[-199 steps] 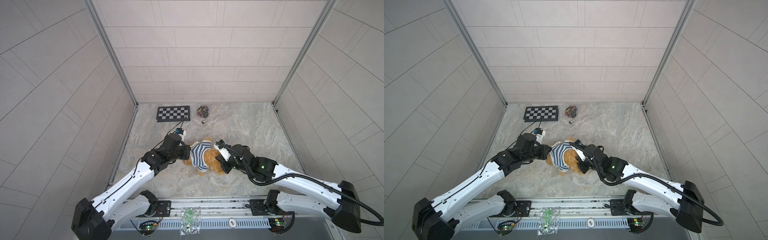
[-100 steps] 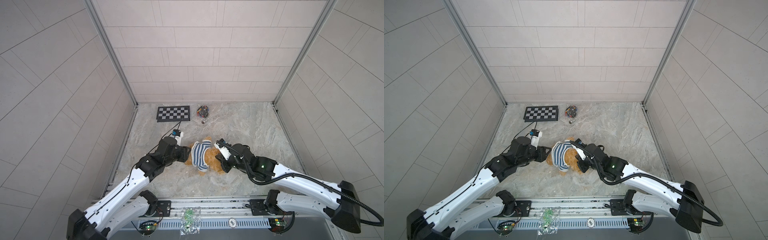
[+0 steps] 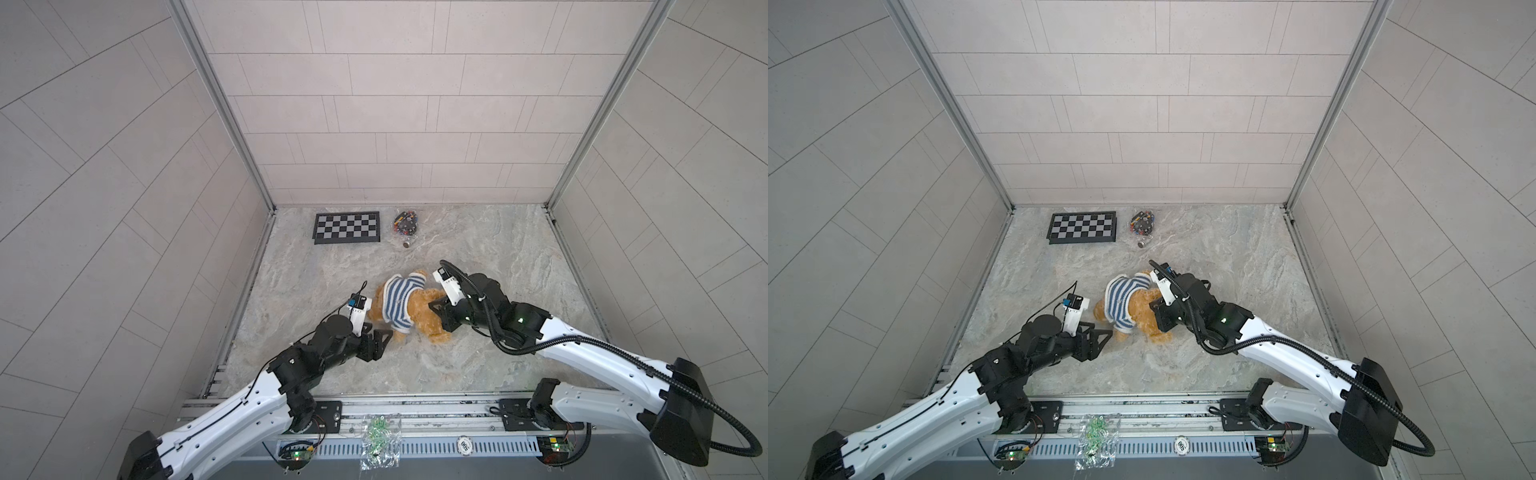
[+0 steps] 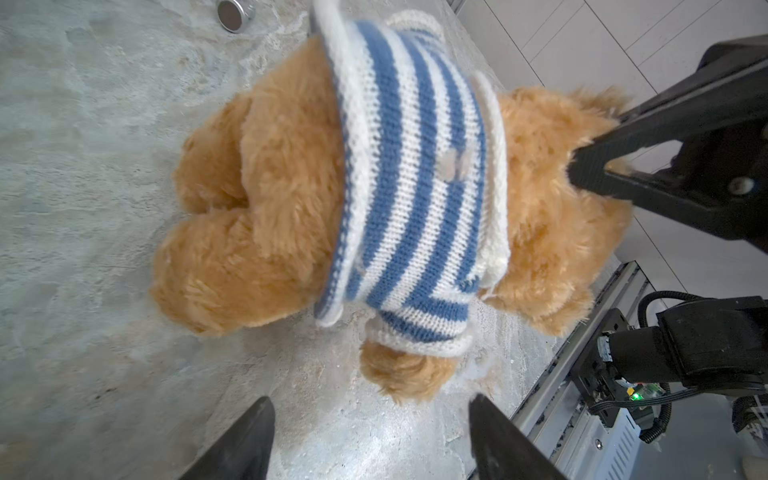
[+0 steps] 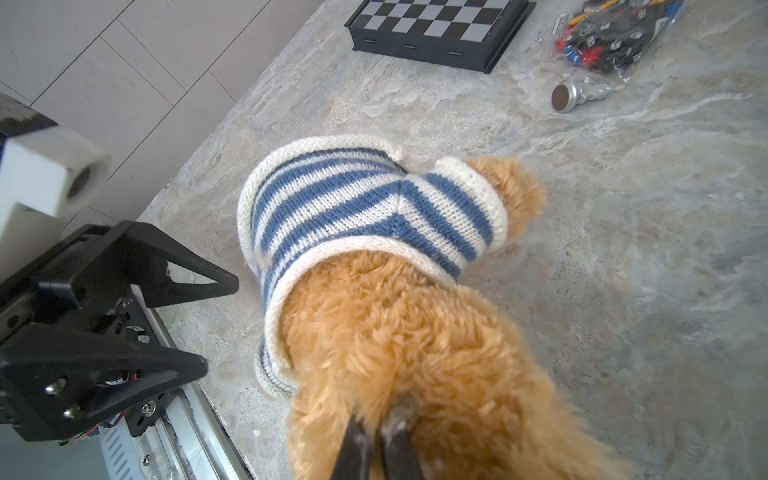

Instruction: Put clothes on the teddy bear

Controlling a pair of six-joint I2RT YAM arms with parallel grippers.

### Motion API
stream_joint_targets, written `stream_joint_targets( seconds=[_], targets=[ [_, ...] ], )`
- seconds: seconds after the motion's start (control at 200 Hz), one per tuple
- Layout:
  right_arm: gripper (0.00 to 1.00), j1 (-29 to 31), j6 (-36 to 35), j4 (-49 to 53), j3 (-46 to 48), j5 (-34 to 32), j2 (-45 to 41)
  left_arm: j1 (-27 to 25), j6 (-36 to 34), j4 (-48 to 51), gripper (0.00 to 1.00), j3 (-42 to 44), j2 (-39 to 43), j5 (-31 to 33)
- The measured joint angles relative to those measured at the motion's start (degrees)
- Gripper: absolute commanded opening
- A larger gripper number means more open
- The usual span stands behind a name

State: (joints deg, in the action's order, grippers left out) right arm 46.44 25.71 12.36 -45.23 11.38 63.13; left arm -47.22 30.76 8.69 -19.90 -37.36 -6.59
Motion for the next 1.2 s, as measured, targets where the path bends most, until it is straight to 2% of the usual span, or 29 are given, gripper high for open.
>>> stream_joint_targets(
  seconds=[0.3,0.536,0.766,1.071,1.201],
  targets=[
    [0.00,-0.02,3.32,-1.68,0.02,0.46,0.00,-1.62,1.51,-11.78,0.67,1.07,-10.69,-0.85],
    [0.00,-0.39,3.98,-1.90,0.04,0.70,0.00,-3.45,1.95,-16.76,0.59,1.07,-16.13,-0.85],
    [0.00,-0.92,4.39,-2.80,0.70,1.31,0.00,-4.35,2.27,-18.47,0.33,1.07,-17.97,-0.72],
    [0.00,-2.91,5.46,-4.00,2.64,1.88,-0.59,-4.46,1.90,-15.13,0.06,0.37,-13.97,0.22],
    [0.14,-3.74,6.08,-4.44,3.63,2.69,-0.87,-4.61,1.36,-11.23,0.00,-1.09,-11.10,0.22]
  ],
)
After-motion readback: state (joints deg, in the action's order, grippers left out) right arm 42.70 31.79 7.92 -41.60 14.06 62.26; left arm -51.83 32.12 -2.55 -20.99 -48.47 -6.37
